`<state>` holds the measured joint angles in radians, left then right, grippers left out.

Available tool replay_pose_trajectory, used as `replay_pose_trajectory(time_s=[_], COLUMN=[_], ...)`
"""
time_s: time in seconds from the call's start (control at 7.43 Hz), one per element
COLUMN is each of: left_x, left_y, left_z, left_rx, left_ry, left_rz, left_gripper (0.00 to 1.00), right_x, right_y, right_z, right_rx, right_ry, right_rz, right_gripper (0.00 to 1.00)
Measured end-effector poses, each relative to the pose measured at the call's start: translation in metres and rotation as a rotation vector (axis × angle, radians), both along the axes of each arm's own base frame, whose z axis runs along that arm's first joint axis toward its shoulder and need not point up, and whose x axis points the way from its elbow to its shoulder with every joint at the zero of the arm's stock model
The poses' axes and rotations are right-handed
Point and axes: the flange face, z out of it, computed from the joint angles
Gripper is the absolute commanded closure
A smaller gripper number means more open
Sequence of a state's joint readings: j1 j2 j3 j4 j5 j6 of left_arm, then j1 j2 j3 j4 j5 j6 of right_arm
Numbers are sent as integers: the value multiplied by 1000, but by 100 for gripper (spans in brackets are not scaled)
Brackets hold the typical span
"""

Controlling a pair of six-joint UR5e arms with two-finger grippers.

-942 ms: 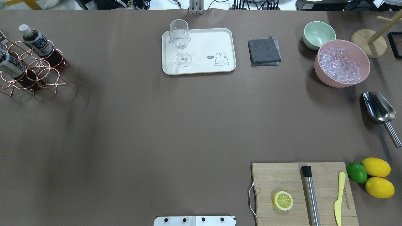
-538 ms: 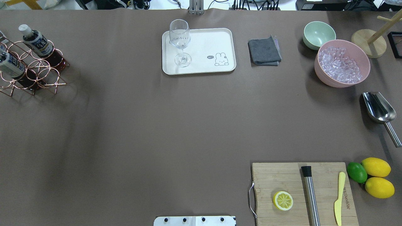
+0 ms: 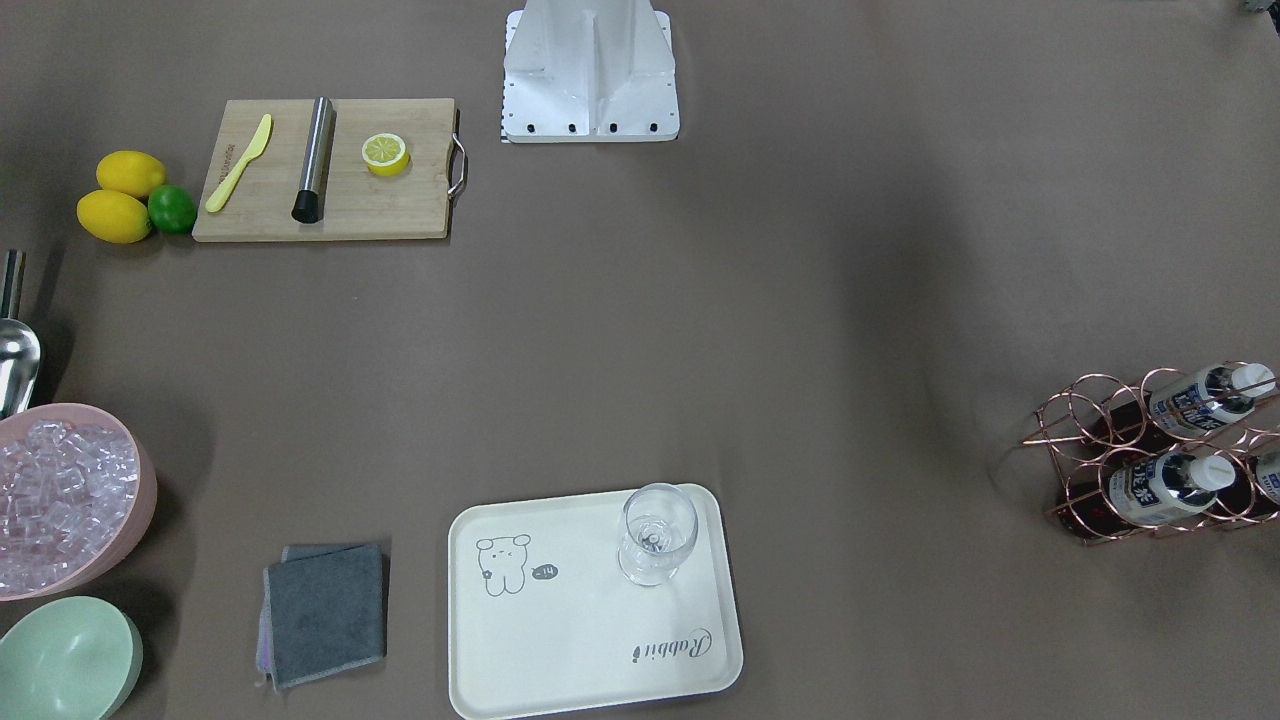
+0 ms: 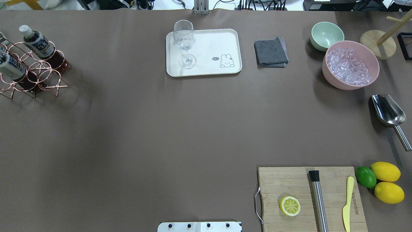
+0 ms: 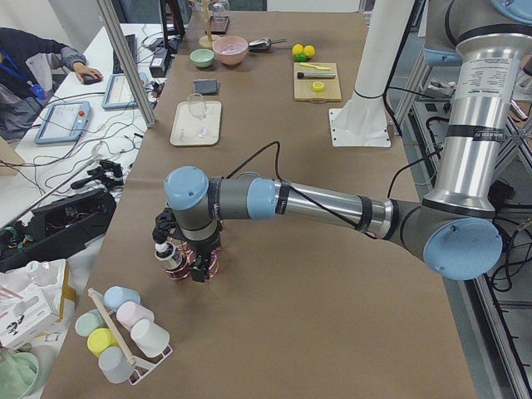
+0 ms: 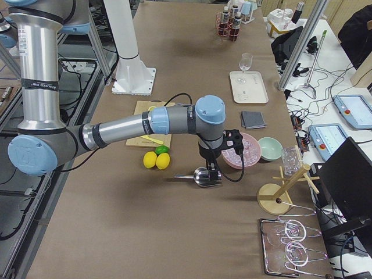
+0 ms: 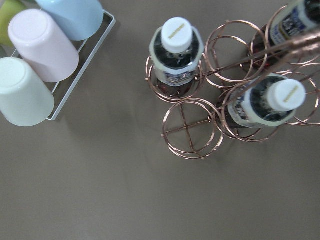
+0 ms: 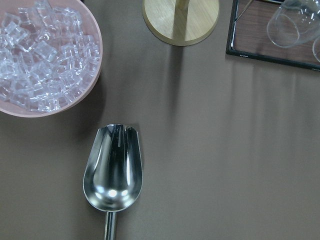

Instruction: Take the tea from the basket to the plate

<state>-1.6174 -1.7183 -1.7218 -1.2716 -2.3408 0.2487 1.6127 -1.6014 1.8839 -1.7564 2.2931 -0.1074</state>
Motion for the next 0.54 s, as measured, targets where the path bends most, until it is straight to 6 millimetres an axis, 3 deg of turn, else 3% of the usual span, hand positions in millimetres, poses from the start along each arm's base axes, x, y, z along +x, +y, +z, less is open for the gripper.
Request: replay_pose_trajectory(time_s=[0.27, 0.54], left_x=[25, 43], left_y=[4, -3], left_z=[-58, -82], left_rx=[74, 193], left_ry=[-7, -42], left_rz=[86, 218], left_gripper=[2, 2], right_x=[0, 0], right_y=[0, 0], right_z=[0, 1], right_rx=[0, -3], right_ry=[1, 1], right_rz=[0, 0], right_gripper=[0, 0])
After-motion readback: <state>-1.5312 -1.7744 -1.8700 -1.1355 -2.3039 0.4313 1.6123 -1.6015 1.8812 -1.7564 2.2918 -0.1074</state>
